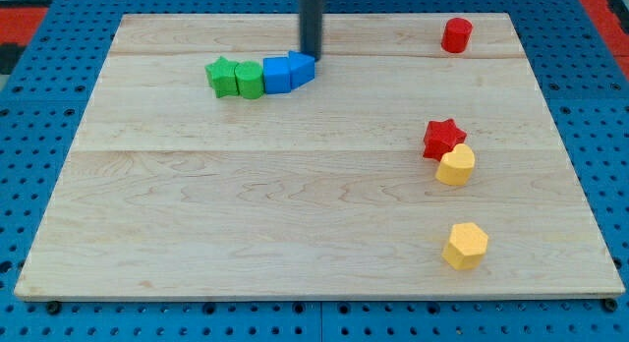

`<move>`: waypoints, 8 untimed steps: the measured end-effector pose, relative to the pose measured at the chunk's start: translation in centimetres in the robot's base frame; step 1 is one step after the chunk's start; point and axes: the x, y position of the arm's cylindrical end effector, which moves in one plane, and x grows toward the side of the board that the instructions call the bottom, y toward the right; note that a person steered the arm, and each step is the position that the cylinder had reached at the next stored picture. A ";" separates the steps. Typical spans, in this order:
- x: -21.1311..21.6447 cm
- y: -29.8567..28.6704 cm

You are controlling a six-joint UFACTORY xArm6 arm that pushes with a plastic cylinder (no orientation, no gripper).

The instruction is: Push the red circle close to the red star

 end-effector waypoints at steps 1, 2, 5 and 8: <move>-0.1 -0.6; -1.3 1.0; -2.4 1.4; -8.9 15.0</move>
